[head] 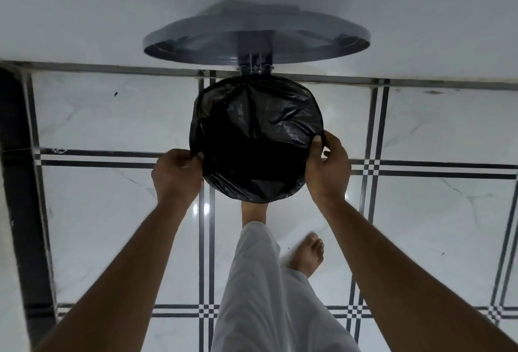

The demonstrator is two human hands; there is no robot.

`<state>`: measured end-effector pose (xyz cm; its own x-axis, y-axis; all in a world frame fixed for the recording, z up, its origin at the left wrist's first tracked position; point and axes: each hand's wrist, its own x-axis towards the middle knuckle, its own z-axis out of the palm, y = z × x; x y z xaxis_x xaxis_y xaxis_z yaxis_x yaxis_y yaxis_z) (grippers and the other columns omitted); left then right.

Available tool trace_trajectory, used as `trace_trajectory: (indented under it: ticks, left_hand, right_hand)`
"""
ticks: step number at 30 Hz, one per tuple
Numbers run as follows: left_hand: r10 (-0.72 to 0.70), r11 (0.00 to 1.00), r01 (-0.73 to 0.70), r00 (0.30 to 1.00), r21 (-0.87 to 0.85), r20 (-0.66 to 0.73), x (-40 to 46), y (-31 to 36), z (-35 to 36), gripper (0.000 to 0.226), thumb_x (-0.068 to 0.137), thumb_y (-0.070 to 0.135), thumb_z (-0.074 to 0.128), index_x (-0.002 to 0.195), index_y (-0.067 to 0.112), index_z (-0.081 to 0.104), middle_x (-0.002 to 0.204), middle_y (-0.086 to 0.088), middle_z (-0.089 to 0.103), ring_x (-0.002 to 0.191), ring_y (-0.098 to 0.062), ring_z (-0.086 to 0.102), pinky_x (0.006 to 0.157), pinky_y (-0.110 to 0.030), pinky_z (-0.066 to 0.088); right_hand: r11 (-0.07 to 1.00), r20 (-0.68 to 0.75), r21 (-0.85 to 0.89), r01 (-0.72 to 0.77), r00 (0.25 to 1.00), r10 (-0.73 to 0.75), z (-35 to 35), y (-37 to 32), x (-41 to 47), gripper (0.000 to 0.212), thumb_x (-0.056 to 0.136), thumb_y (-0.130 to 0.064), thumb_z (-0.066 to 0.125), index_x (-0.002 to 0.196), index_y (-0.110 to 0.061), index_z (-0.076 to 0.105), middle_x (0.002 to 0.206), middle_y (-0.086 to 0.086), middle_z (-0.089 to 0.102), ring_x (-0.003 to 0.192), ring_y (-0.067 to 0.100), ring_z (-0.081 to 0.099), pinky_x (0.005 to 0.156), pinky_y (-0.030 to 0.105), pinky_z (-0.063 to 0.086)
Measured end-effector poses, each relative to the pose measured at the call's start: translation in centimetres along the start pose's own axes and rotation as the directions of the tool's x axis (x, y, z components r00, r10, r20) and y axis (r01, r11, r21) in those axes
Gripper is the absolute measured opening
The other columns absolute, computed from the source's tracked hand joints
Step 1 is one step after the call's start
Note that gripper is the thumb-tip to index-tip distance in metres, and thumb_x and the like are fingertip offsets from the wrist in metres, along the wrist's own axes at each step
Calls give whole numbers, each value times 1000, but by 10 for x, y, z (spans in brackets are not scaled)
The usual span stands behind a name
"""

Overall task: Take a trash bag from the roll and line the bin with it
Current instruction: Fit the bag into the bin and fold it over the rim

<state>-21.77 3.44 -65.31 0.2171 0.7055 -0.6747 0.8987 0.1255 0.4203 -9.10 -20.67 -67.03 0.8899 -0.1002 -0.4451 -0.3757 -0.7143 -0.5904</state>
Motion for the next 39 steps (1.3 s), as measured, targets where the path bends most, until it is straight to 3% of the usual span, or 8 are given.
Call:
trace_trajectory:
  ticks: [4,7,11,17,22,26,31,39]
  left_hand:
    - [-221,846,301,949,-440,225,1,0,-15,7,105,6,65,99,6,68,107,-15,78,103,-32,77,92,-46,62]
    - [-284,762,446,882,-469,377,17,-12,-18,12,108,18,64,115,12,72,120,-11,80,112,-25,77,99,-44,61]
    - [-328,832,432,889,-348,320,41,-29,-1,12,105,29,68,111,20,72,112,-4,79,106,-20,76,81,-32,61]
    - [-386,880,423,901,-215,197,44,-32,11,33,95,37,83,97,6,69,80,-8,69,57,-15,61,46,-21,54]
    - [-363,771,509,845,-383,392,6,-37,-2,14,105,13,69,114,4,74,104,-15,80,87,-26,78,74,-32,67]
    - [-315,733,555,789,-394,527,-10,-51,0,21,103,1,65,122,0,74,114,-14,81,95,-19,80,77,-28,66]
    - [-372,793,528,814,-303,446,-4,-56,14,17,99,-5,68,115,-6,73,100,-16,77,82,-16,75,67,-18,64]
    - [-344,875,432,872,-219,347,25,-47,23,16,98,-10,68,106,3,71,97,-11,79,70,-9,79,77,-24,67]
  right_hand:
    - [999,-36,31,-35,999,36,0,-4,5,36,115,-39,50,134,-22,76,103,-21,71,105,11,66,93,20,53]
    - [999,-24,25,-40,999,41,0,-3,7,34,115,-34,51,130,-21,79,89,-32,63,96,9,64,75,1,36]
    - [1000,9,7,-24,1000,23,-3,-1,9,34,115,-29,51,131,-23,80,91,-32,66,88,-1,67,72,-3,38]
    - [980,5,63,-187,982,187,-9,2,6,57,115,-52,48,163,-21,54,132,-11,66,116,10,65,100,25,44]
    - [808,153,199,-555,832,533,-17,23,-22,31,115,-37,46,101,-23,70,120,13,77,106,26,70,96,46,56]
    - [531,487,330,-780,623,613,-21,29,-47,25,116,-26,57,134,-19,72,126,4,81,120,23,75,102,42,61]
    - [326,565,435,-839,536,627,-13,37,-47,18,105,-22,76,122,-17,75,117,-1,80,109,17,73,88,35,58]
    - [341,581,347,-874,486,653,-11,49,-17,9,102,-23,77,94,-26,73,81,-11,64,68,9,51,60,25,37]
